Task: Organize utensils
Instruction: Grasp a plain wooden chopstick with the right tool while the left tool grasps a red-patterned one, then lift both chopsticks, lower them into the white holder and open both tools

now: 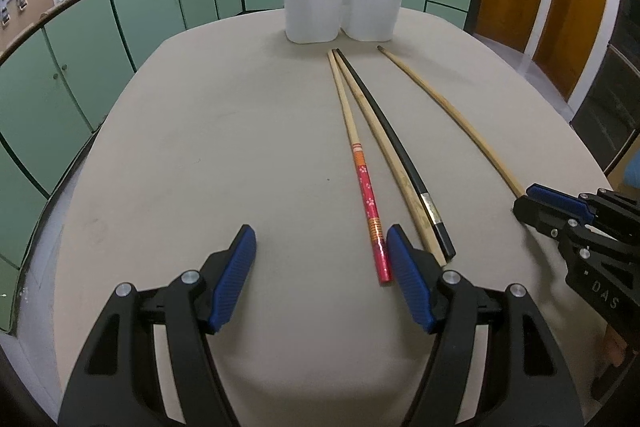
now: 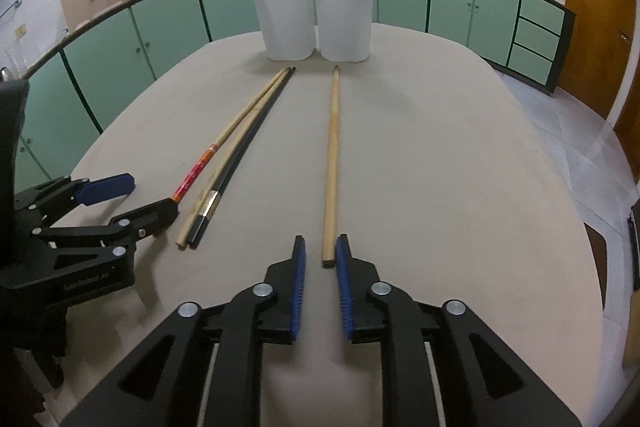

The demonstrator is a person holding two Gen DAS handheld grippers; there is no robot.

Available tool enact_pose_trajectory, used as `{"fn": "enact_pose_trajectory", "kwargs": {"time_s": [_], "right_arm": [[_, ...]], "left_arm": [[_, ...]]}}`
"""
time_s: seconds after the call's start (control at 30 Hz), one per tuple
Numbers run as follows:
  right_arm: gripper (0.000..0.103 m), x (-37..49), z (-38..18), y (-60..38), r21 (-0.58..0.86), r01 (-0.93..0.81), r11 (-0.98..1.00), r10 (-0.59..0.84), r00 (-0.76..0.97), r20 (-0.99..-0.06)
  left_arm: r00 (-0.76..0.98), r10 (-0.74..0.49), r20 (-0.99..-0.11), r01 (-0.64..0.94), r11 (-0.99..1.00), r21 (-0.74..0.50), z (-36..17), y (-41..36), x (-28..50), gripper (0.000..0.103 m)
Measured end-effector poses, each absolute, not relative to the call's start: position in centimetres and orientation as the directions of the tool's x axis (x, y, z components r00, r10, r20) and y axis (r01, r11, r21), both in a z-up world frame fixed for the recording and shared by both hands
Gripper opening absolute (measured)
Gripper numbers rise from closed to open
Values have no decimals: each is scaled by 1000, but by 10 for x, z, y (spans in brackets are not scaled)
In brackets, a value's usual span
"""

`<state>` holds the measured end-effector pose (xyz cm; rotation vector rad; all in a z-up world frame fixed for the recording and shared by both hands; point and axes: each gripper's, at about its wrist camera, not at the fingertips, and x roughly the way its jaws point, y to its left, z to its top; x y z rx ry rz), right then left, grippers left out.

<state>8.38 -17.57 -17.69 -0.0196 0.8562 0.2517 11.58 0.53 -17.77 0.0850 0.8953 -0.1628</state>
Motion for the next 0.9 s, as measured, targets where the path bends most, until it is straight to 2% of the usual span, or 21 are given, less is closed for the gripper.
{"fn": "enact_pose_trajectory", "kwargs": {"time_s": [0.53,0.8,0.9], "right_arm": [[19,85,-178,-181,104,-234,967,230,621,-749],[19,88,-179,-178,97,-232,968,224,621,-751],[17,88,-179,-177,89,-230,969,217,621,-754]], "left_arm": [[607,-129,-784,195,981,-9,-178,2,107,63],[610,-138,-780,205,979,-13,-178,-4,107,49],[612,-140,-779,207,978,-13,-178,-7,107,39]]}}
